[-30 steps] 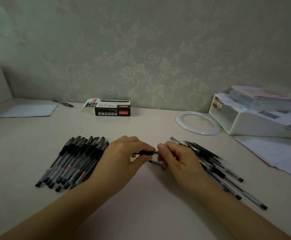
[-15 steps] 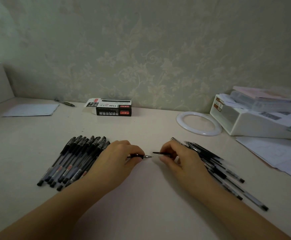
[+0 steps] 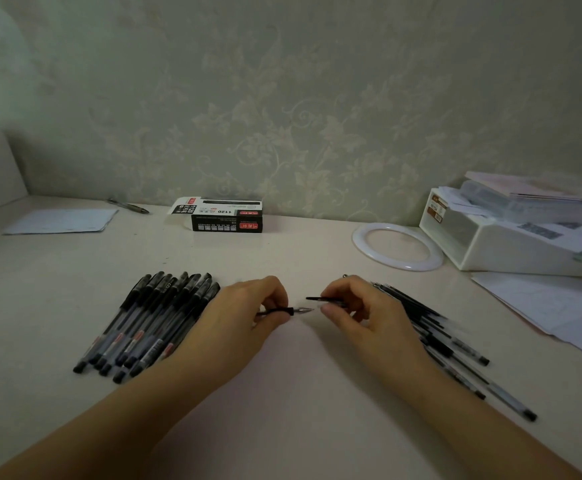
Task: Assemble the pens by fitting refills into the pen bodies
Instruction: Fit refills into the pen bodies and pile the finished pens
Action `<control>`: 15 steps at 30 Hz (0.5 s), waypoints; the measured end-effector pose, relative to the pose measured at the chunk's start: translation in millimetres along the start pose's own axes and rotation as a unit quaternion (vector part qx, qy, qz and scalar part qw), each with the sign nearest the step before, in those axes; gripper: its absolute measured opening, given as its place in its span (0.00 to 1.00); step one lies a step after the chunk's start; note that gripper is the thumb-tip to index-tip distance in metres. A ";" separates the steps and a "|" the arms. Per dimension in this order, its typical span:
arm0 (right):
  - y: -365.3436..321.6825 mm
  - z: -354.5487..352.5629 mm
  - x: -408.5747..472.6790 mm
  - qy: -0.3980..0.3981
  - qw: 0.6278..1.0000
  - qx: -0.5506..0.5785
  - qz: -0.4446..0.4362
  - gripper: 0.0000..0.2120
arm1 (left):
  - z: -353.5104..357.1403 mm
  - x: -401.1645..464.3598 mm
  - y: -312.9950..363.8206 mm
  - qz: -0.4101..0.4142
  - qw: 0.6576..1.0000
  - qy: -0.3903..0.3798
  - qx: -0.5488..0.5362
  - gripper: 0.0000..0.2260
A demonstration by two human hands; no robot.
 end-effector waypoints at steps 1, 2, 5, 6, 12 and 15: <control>0.9 -0.7 0.4 -0.001 1.000 -0.005 0.003 0.05 | -0.9 0.0 -0.7 -0.001 1.000 0.005 -0.001 0.04; 1.0 -0.4 0.3 -0.007 1.000 -0.010 0.003 0.06 | -1.7 0.1 -0.9 -0.002 1.000 0.010 -0.005 0.04; -3.0 5.3 -2.4 -0.037 0.999 -0.012 -0.009 0.06 | -0.6 0.0 3.5 0.018 1.000 0.003 -0.008 0.04; -4.9 7.7 -3.3 -0.047 0.999 -0.010 -0.017 0.05 | 0.5 0.0 5.5 0.027 1.000 -0.003 -0.004 0.05; 0.0 9.0 -2.6 -0.074 0.996 0.055 0.007 0.04 | 1.7 0.6 9.9 0.039 0.999 -0.004 -0.005 0.06; 3.7 9.3 -1.0 -0.078 0.993 0.088 0.020 0.04 | 2.0 1.1 13.0 0.037 0.999 0.003 -0.017 0.05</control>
Point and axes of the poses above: each hand's wrist, its own x-axis towards the middle knuckle, its own z-axis out of the palm, y = z × x, the point moved 5 cm from there along x, towards the middle knuckle, and after that the axes turned 7 degrees about z, right-handed, at the moved point
